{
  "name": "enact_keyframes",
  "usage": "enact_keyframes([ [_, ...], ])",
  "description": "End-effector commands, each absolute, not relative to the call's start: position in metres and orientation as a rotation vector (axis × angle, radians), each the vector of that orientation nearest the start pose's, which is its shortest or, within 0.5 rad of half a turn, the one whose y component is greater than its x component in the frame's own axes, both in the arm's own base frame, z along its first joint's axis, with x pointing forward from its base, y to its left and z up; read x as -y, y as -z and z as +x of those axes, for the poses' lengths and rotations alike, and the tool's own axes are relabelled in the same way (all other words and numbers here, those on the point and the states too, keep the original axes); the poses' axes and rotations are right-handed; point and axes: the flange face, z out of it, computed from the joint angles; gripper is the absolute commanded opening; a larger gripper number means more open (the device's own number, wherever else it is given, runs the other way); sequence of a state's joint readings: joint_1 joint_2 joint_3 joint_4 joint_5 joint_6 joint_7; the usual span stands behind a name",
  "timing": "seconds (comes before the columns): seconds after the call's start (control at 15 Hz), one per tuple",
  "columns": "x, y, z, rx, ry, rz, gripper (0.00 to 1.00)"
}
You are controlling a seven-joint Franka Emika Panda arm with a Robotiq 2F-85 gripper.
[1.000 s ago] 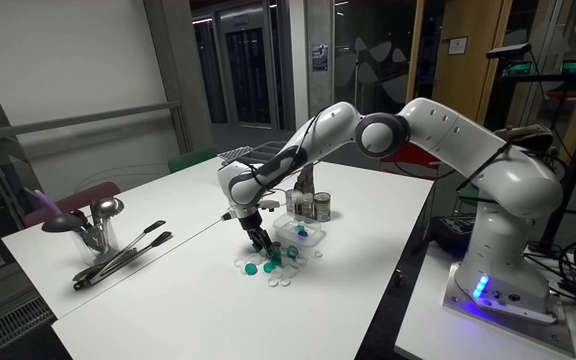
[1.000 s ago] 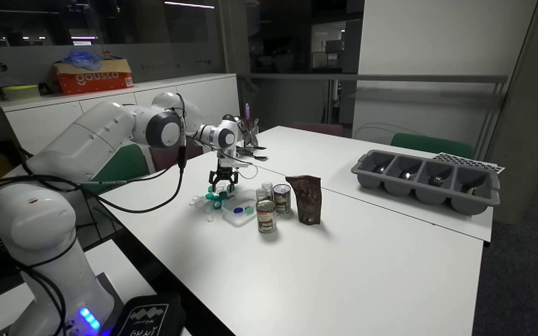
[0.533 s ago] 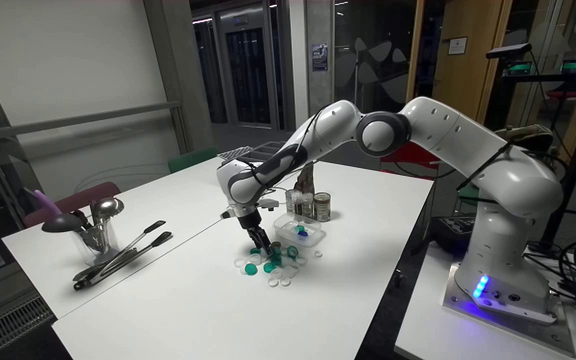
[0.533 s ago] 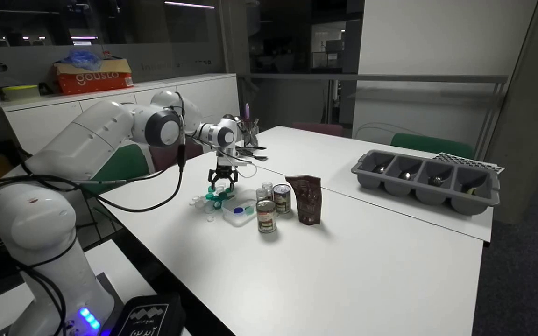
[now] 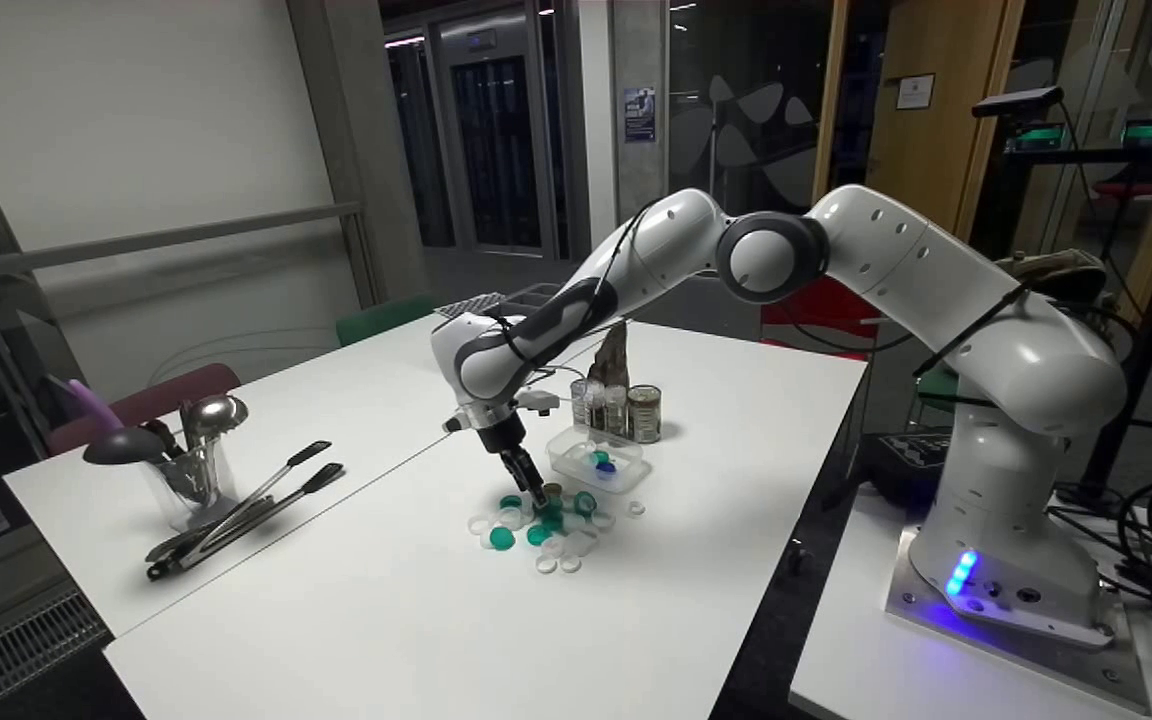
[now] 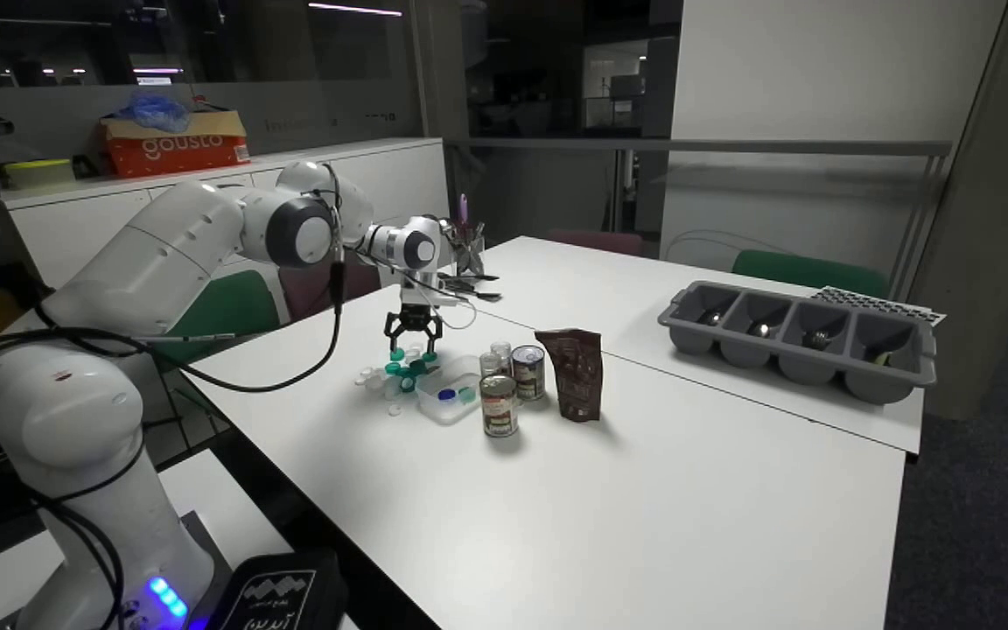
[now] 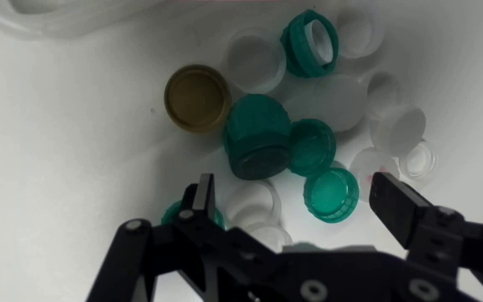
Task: Put one of the blue brackets in the container
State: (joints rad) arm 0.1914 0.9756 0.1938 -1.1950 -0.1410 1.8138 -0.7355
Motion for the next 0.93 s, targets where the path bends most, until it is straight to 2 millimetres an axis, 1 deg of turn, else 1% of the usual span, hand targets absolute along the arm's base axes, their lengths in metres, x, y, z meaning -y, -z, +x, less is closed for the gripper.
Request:
enact_keyframes([
  [0.0, -0.2193, -0.1780, 0.6713, 1.567, -0.587, -2.554, 1.00],
  [0.33, -0.2136, -0.1736, 0.6706, 1.564, -0.652, -2.532, 1.00],
  [0.87, -0.2121, -0.1762, 0.6774, 1.562, -0.732, -2.523, 1.00],
])
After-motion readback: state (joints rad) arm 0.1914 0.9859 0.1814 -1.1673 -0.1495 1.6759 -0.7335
